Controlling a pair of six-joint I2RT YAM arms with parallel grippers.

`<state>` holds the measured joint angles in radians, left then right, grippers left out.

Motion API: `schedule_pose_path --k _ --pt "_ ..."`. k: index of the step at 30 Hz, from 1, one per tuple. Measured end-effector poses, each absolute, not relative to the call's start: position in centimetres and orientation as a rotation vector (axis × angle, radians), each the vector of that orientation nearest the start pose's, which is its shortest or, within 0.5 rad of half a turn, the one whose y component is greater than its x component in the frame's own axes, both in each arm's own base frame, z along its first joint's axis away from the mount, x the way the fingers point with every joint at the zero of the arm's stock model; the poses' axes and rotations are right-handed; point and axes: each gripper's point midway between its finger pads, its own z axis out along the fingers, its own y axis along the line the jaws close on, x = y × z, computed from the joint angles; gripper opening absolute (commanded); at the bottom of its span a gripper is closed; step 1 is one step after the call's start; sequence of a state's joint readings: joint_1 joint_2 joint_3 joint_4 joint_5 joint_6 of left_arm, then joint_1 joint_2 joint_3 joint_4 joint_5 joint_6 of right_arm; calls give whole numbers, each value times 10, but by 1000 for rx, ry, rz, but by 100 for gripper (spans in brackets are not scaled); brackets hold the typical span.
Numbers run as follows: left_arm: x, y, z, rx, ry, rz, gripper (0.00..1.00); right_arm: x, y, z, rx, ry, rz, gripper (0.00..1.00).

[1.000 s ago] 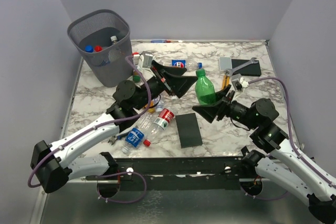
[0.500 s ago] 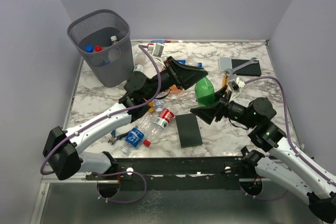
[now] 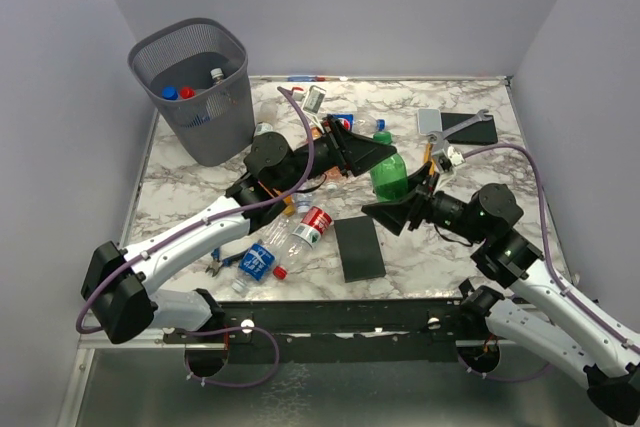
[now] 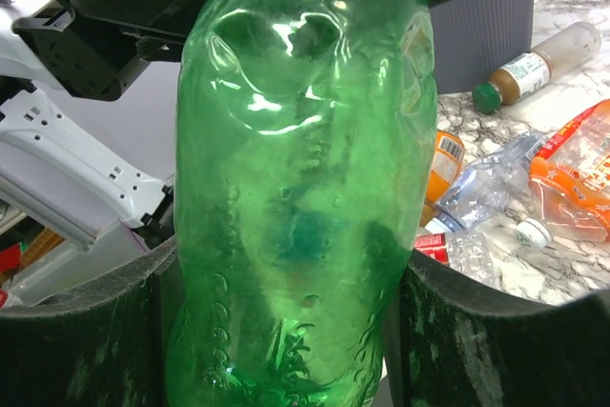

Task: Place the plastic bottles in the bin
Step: Place the plastic bottle in the trash bin.

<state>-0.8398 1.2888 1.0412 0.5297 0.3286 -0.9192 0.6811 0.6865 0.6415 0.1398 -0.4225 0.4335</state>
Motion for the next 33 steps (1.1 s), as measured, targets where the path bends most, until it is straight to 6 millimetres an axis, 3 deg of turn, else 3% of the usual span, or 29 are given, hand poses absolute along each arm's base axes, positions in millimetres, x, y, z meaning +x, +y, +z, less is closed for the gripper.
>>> schedule_pose_path --k 2,3,5,7,10,13,20,24,28,30,33 --pt "220 -376 404 268 1497 -1664 23 173 253 312 -559 1514 1194 39" --pt "221 -376 405 268 1498 -1658 17 173 253 311 -559 1518 1193 46" --pt "222 -375 406 273 1495 -1642 6 173 253 310 -558 1524 1192 79" --pt "223 -374 405 273 1496 -1625 0 172 253 309 -559 1537 1192 99" --pt "228 -370 405 270 1507 -1566 0 169 253 312 -556 1571 1208 100" --pt "234 -364 417 266 1492 -1492 0 164 251 329 -550 1574 1232 100" --pt "229 -335 497 312 1307 -1308 0 144 232 384 -528 1495 1236 100" --pt "263 -276 554 188 1173 -954 0 128 208 406 -473 1438 1204 100" --pt "294 -212 593 44 1112 -587 0 117 171 417 -329 1349 1152 100" --pt "311 -182 600 -25 1101 -422 0 117 161 409 -268 1341 1141 100" --pt "353 -134 591 -138 1122 -180 0 129 159 375 -189 1419 1119 100"
